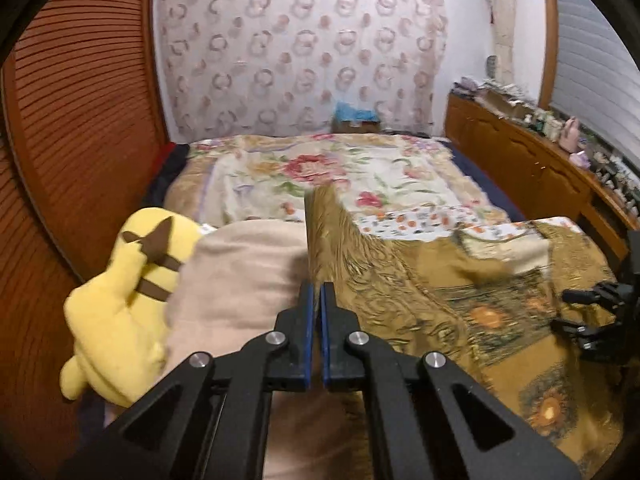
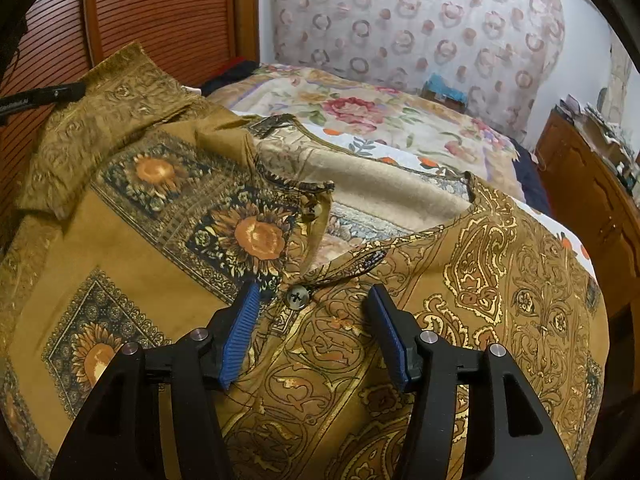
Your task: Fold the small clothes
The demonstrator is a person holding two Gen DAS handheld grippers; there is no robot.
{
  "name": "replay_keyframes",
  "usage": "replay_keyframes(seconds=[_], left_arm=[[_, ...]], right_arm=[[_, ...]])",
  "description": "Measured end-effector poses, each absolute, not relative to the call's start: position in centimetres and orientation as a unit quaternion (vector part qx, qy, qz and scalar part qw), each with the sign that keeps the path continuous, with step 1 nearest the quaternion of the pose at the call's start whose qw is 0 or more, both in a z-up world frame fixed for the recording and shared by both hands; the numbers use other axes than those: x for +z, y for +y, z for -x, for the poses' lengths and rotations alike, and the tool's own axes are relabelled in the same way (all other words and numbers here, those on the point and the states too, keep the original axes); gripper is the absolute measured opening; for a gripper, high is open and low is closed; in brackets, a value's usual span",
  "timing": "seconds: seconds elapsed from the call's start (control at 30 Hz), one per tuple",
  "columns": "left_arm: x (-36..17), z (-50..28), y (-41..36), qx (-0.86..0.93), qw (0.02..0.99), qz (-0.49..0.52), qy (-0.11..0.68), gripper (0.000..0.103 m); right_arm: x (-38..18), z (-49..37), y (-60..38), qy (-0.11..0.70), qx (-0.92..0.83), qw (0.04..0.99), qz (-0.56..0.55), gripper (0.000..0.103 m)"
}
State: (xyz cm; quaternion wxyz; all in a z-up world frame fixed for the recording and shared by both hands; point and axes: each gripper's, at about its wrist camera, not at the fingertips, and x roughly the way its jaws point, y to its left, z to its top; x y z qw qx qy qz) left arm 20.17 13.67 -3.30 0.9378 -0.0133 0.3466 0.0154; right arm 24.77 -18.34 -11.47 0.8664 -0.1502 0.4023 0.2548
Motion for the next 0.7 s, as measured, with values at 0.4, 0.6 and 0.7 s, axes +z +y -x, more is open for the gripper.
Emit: replay_keyframes(seconds=[0.4, 0.6, 0.7], left_arm=[[-3.4, -17.1, 13.5, -0.023, 0.946, 0.015, 0.322, 0.016], [-2.9, -14.7, 10.0, -0.072, 0.948, 0.007, 0.309, 0.060], [-3.5, -14.0, 7.7, -0.100, 0.943, 0.003, 0.318, 0.061]], right_arm=[[-11.5, -24.8, -18.3, 0.402, 0.255, 0.866, 0.150, 0.058], [-11.5, -24.8, -18.3, 0.402, 0.255, 0.866, 0.150, 0.059], [-11.5, -24.8, -18.3, 0.402, 0.255, 0.866, 0.150, 0.059]])
